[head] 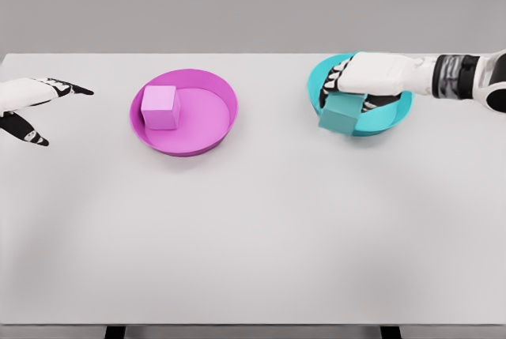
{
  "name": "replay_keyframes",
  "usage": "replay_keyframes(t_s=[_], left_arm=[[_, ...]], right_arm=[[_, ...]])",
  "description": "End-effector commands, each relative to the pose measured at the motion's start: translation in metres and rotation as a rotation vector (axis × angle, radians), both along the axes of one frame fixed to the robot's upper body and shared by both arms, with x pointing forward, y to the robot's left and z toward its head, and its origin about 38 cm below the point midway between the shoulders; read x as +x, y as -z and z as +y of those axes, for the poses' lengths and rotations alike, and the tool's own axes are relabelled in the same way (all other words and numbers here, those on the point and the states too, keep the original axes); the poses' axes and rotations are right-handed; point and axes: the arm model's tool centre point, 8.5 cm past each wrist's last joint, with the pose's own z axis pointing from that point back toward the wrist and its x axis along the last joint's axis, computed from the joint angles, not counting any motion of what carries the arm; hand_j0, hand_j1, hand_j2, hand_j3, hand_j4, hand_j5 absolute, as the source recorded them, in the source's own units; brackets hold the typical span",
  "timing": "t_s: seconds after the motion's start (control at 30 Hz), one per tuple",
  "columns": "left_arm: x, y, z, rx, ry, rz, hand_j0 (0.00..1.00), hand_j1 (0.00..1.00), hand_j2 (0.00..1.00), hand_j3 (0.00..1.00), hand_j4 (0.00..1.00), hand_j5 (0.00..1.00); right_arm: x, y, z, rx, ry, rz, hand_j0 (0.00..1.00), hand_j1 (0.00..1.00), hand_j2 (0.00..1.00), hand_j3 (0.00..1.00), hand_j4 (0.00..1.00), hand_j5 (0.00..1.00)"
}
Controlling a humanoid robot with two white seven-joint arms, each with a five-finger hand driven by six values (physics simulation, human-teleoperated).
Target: Place the blocks in the corresponding plates according to their colors
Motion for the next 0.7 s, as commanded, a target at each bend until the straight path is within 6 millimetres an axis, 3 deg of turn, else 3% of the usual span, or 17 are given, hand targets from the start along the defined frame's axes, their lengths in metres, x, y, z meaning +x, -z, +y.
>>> replay_keyframes(t_s=[0.0, 0.07, 0.13, 0.33, 0.5, 0.67], left_arm=[[0.0, 0.0, -0.001, -0.008, -0.002, -0.001, 1.0, 1.0, 1.0, 1.0, 1.0, 1.0], [0.0, 0.0, -0.001, -0.007, 0.0, 0.0, 1.0, 1.0, 1.0, 1.0, 1.0, 1.0], [0.0, 0.0, -0.001, -0.007, 0.0, 0.0, 1.0, 1.0, 1.0, 1.0, 1.0, 1.0], [-0.001, 0.003, -0.002, -0.008, 0.001, 0.006, 1.0, 1.0, 1.0, 1.0, 1.0, 1.0], [-0.001, 0.003, -0.001, -0.009, -0.001, 0.005, 1.0, 1.0, 1.0, 1.0, 1.0, 1.0], [0.0, 0.004, -0.003, -0.012, 0.002, 0.006, 1.0, 1.0, 1.0, 1.0, 1.0, 1.0]], right_arm=[[0.009, 0.002, -0.003, 0.01, 0.031, 0.009, 0.58, 0.58, 0.58, 0.58, 0.58, 0.58], [0.018, 0.001, -0.011, 0.007, 0.067, 0.007, 0.58, 0.58, 0.58, 0.58, 0.58, 0.58], [0.026, 0.001, 0.0, 0.015, 0.067, 0.01, 0.58, 0.58, 0.58, 0.58, 0.58, 0.58], [0.041, 0.005, 0.001, 0.017, 0.108, 0.02, 0.58, 0.58, 0.58, 0.58, 0.58, 0.58], [0.051, 0.001, -0.017, 0.012, 0.171, 0.019, 0.58, 0.58, 0.58, 0.58, 0.58, 0.58], [0.061, 0.013, -0.027, 0.004, 0.232, 0.044, 0.58, 0.58, 0.58, 0.58, 0.58, 0.58]])
